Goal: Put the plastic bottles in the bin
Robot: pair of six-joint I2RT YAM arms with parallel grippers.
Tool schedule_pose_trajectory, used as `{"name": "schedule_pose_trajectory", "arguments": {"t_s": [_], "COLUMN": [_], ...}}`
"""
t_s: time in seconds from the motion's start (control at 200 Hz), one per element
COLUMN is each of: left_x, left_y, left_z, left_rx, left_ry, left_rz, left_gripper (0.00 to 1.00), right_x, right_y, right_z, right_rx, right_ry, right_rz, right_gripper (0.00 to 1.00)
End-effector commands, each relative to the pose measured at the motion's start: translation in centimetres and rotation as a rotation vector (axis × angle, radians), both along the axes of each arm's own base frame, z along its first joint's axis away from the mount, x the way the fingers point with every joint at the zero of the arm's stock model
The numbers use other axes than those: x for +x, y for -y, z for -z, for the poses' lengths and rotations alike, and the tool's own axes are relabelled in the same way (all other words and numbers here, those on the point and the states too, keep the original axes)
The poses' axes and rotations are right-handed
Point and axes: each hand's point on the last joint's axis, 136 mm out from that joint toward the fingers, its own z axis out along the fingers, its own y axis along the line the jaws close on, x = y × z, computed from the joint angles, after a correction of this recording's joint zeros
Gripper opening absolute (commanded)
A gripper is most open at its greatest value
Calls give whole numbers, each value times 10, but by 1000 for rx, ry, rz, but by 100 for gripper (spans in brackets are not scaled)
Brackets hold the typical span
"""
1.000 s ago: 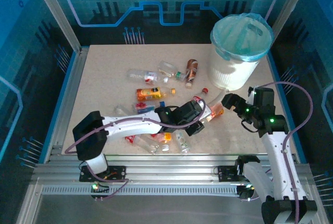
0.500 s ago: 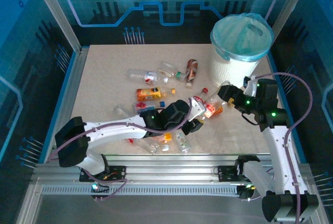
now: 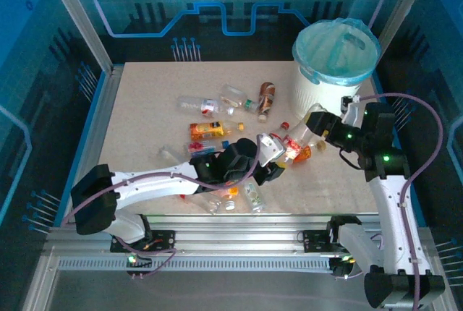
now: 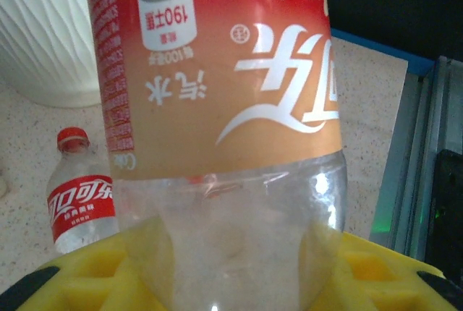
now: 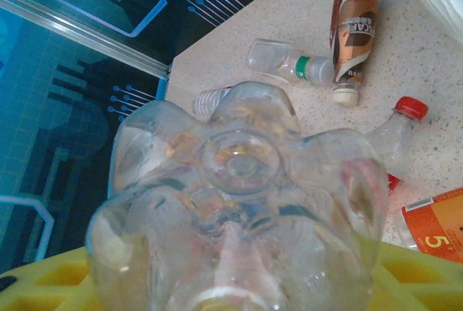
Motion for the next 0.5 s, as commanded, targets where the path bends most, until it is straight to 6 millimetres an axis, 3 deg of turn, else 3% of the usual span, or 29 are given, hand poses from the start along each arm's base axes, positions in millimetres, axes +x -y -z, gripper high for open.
{"name": "schedule_pose_trajectory", "arguments": {"t_s": [0.0, 0.17, 0.495], "left_x": [-2, 3, 36], "left_y": [-1, -3, -15], "left_z": [-18, -35, -93], "left_rx": [-24, -35, -116], "left_ry": [71, 131, 284], "left_rz": [29, 15, -175], "left_gripper": [40, 45, 94], "right_x": [-3, -3, 9], "right_y": [-3, -5, 1], "right_z": [-23, -52, -120], "right_rx": [-50, -73, -124], "right_ry": [85, 190, 388], "right_rz": [-39, -49, 29], "right_gripper": [62, 54, 45]}}
